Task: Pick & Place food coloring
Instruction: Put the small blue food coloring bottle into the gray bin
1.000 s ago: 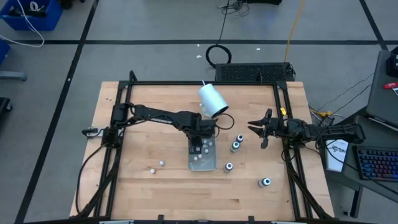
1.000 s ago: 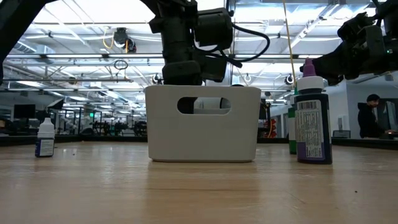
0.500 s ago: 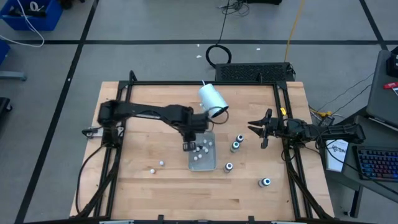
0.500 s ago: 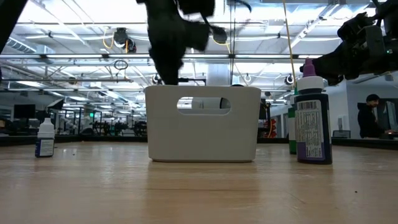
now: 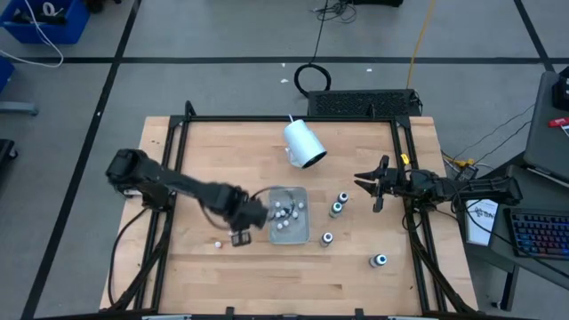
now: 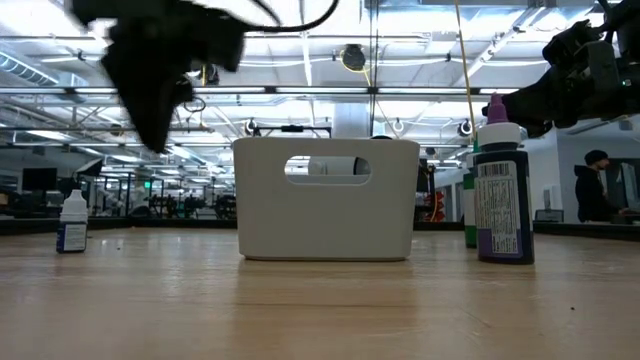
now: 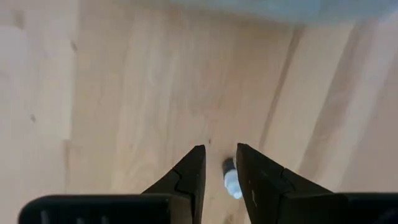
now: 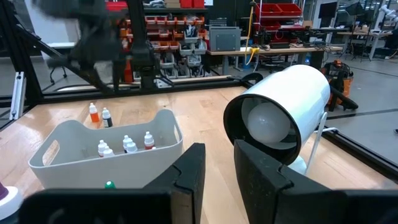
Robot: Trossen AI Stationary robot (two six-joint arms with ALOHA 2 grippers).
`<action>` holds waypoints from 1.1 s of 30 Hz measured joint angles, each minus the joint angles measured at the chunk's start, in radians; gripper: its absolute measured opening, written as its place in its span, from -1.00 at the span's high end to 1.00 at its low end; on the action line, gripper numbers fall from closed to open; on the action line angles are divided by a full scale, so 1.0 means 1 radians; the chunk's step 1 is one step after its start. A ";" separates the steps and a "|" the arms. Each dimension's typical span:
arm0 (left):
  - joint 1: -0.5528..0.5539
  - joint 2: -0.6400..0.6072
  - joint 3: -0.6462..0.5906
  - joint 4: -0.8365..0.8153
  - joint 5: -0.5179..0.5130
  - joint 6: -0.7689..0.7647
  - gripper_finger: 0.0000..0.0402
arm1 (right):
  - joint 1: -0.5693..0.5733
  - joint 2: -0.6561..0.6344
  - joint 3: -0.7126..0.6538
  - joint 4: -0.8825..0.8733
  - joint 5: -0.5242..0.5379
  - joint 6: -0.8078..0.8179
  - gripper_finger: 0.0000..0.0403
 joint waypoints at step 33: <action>-0.220 0.000 -0.138 0.058 -0.104 -0.278 0.41 | 0.000 0.000 0.000 0.000 0.000 0.000 0.62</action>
